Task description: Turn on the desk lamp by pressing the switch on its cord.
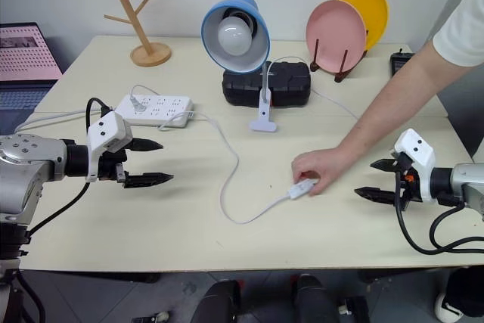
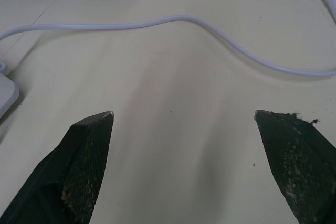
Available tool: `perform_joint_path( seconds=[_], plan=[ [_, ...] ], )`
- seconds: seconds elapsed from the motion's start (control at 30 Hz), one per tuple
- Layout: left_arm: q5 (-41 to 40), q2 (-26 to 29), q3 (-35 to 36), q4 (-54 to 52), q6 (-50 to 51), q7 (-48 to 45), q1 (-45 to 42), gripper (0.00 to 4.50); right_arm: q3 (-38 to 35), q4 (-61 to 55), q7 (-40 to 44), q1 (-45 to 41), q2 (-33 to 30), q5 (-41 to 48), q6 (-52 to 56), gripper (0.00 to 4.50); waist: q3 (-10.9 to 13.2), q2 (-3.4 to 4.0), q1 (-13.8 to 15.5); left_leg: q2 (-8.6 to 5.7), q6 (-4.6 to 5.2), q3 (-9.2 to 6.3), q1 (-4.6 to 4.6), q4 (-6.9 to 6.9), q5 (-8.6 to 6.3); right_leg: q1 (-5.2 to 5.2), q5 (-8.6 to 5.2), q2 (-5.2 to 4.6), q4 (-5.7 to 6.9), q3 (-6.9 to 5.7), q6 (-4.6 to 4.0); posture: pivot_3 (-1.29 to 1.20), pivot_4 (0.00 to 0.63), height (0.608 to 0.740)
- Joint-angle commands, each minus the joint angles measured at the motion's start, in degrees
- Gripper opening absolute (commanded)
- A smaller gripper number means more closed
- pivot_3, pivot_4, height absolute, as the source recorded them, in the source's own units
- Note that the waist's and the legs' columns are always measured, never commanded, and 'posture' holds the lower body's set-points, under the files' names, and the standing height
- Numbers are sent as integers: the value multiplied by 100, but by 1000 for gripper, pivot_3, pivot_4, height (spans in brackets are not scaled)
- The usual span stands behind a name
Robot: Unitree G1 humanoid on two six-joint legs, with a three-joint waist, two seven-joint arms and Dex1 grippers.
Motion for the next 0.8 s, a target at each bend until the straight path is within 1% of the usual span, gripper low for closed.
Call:
perform_joint_path(
  seconds=[0.03, 0.17, 0.8],
  plan=[
    [-71, 42, 79, -134, -13, -49, -44, 4500, -189, -112, 68, -101, -97, 37, -23, 4451, 0, 0, 0, 0, 0, 0, 0, 0, 0, 0, 0, 0, 0, 0, 0, 0, 150, 740],
    [-113, 13, 110, -144, 90, 7, -57, 4500, -180, -114, 89, -112, -97, 25, -27, 4451, 0, 0, 0, 0, 0, 0, 0, 0, 0, 0, 0, 0, 0, 0, 0, 0, 150, 740],
    [-105, 1, 170, -80, -106, 9, -31, 4500, -147, -112, 184, -129, -103, 22, -52, 4451, 0, 0, 0, 0, 0, 0, 1, 1, 0, 1, 1, 0, 1, 0, -1, 0, 150, 740]
  ],
)
